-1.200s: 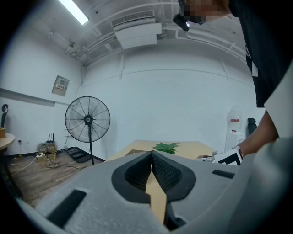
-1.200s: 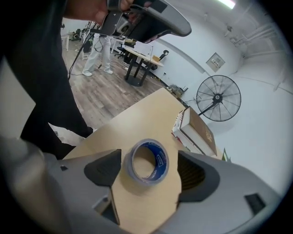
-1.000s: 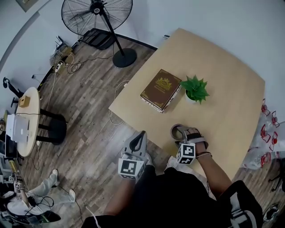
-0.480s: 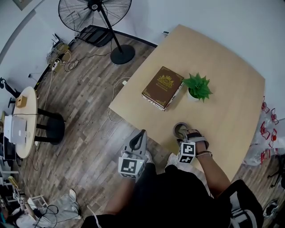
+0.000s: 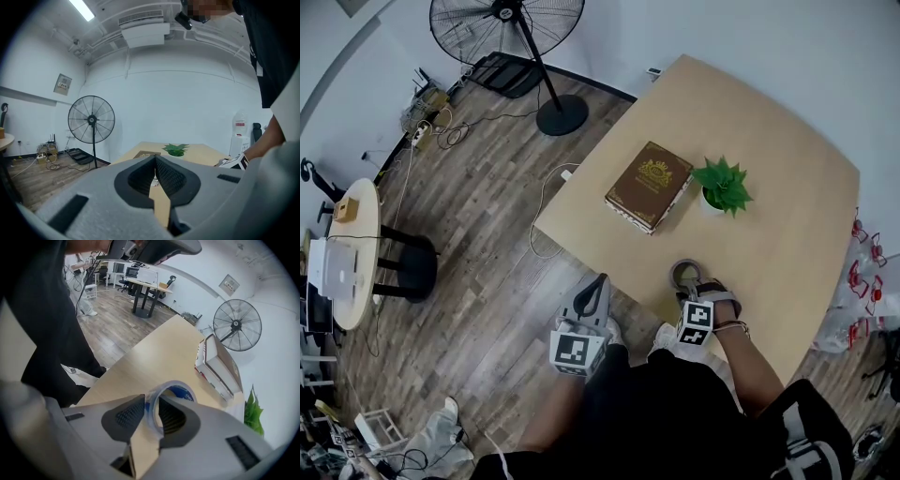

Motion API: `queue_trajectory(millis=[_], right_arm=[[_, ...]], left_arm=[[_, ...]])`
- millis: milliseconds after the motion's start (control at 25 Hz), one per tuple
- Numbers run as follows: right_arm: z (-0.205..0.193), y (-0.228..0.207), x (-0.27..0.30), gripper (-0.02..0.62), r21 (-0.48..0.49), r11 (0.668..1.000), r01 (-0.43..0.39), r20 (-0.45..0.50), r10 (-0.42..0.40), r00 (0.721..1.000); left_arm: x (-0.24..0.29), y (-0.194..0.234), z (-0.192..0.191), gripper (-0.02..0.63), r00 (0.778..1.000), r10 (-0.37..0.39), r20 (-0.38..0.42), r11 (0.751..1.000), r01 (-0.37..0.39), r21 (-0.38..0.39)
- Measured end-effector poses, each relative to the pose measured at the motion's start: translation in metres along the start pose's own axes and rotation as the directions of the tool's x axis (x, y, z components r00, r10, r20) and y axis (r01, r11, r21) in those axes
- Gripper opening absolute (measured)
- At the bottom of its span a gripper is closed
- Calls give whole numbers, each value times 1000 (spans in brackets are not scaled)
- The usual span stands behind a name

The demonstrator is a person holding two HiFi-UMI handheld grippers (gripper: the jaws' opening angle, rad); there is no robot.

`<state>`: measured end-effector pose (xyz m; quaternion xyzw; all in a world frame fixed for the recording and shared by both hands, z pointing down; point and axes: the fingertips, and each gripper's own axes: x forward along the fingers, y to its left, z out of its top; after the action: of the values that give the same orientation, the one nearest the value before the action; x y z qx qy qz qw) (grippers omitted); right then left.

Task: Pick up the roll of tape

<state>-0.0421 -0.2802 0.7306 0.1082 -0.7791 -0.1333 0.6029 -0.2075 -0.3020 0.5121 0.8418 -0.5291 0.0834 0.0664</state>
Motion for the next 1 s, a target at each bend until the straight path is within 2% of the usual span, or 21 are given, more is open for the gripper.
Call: queue_trajectory(millis=[520,840,1000], right_arm=[[1,3,-2,55,40,999,4,-7,-4,1000],[11,-15,-20,41,81,992,97,32,-100,995],[18,-35,-38,41,127,977,174,73,-184,980]], left_arm=[[-2,1,1,6,1000,-9,2,1000,9,0],[2,-2,4,6,1000,-20,11,1000,20,-2],[4,-5,7,6,999,-29,20,1000,29,-1]])
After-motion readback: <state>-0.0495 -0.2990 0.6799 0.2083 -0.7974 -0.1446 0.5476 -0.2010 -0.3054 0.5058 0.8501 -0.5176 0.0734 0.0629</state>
